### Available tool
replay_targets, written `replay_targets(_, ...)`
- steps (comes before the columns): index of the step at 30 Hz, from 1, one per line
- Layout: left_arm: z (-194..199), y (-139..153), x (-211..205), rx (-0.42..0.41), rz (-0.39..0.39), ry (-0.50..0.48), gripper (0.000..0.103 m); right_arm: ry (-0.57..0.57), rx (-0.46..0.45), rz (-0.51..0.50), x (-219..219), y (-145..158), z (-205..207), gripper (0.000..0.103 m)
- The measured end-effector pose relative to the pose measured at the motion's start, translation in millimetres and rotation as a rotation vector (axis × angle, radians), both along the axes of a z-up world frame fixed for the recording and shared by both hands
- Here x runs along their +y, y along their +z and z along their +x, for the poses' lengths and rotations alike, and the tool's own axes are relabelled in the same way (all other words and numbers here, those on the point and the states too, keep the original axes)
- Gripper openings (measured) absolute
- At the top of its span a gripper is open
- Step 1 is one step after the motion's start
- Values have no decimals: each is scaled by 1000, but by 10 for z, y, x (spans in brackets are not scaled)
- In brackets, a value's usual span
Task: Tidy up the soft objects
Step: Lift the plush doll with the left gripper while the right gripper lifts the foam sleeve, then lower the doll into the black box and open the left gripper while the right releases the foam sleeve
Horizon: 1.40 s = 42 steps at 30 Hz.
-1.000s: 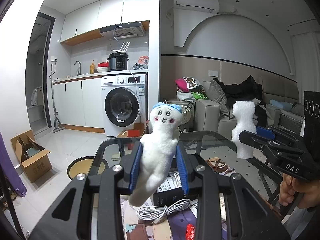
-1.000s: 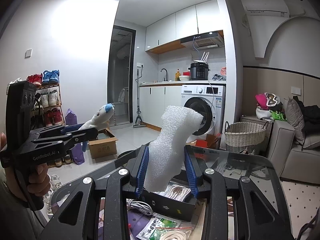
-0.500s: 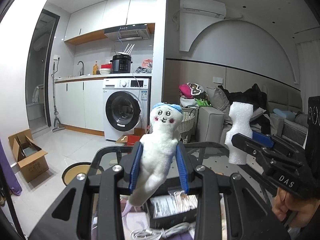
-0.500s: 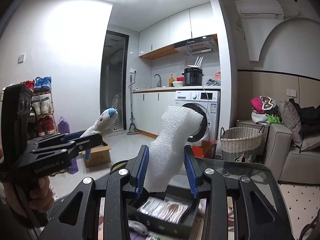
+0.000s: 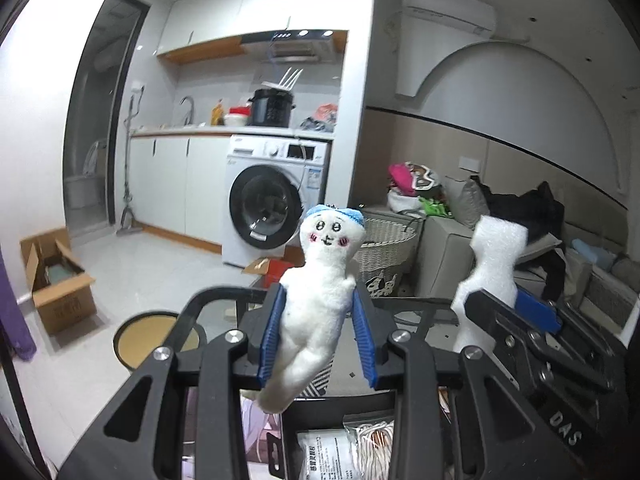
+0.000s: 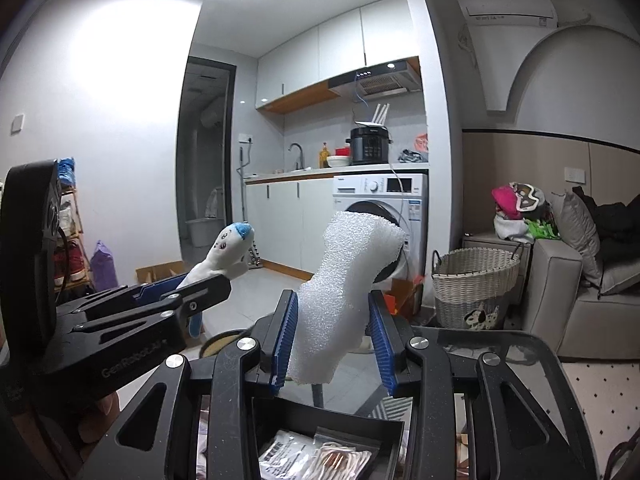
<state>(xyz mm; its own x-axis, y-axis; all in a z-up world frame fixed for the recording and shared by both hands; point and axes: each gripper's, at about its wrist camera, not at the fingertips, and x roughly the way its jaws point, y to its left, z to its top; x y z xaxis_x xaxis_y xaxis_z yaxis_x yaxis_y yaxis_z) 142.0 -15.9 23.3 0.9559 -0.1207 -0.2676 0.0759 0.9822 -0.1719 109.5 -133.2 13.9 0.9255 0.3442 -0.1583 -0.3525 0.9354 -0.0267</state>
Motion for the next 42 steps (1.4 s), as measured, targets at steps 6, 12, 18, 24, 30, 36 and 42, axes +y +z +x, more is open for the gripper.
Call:
replay_targets(6, 42, -12, -66, 15, -9, -9, 32, -9, 49, 6, -67, -93, 163, 36)
replay_targets(12, 98, -48, -56, 54, -3, -37, 32, -4, 70, -8, -102, -114, 195, 36)
replay_targets(18, 233, -146, -25, 163, -9, -59, 32, -2, 135, -29, -105, -162, 266, 36)
replay_targets(24, 372, -282, -165, 289, 41, -96, 32, -13, 277, -69, -69, -296, 464, 36)
replay_targets(30, 471, -437, -262, 409, 71, -133, 32, -1, 464, -107, -43, -548, 668, 36)
replay_targets(36, 504, -540, -367, 476, 106, -161, 32, 10, 603, -118, -52, -824, 793, 36)
replay_targets(42, 592, -738, -477, 595, 127, -194, 32, 13, 663, -157, -47, -1002, 824, 36)
